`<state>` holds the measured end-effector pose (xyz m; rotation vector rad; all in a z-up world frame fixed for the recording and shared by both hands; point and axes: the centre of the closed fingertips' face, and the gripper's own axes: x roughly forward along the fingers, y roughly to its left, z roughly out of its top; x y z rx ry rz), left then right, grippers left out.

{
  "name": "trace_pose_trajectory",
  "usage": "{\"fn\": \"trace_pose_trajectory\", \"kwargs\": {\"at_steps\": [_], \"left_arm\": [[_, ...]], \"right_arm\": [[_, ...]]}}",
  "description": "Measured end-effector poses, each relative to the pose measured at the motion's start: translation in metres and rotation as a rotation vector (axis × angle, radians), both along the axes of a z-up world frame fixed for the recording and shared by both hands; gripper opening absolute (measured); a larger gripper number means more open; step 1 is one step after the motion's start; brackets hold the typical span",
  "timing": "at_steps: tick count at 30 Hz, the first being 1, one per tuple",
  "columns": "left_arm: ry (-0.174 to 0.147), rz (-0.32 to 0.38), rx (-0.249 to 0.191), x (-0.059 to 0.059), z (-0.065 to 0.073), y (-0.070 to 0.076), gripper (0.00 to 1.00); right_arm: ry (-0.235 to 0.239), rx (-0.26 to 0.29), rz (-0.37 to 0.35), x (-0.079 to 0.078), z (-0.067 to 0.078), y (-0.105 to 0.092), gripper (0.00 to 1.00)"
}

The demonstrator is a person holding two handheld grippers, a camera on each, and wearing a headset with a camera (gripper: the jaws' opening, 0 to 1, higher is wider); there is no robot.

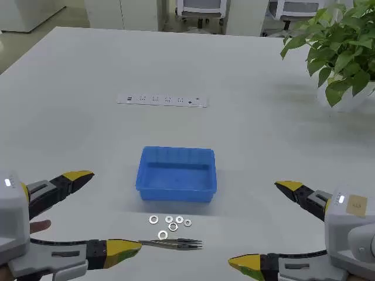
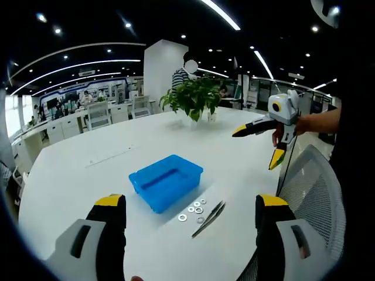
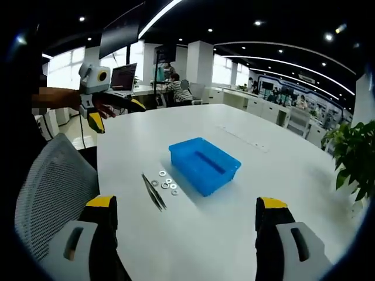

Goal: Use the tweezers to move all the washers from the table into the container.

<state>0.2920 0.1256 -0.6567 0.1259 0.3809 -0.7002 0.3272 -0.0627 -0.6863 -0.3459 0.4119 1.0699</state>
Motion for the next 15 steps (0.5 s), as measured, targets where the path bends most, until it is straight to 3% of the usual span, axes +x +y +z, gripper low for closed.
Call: {"fn": "trace_pose_trajectory", "kwargs": {"at_steps": [15], "left_arm": [[0.0,-0.002,0.001,0.0003,-0.0003,-0.001,0.97]], "right_arm": [[0.0,0.0,-0.005,-0.0004,-0.0005,-0.0014,0.99]]}}
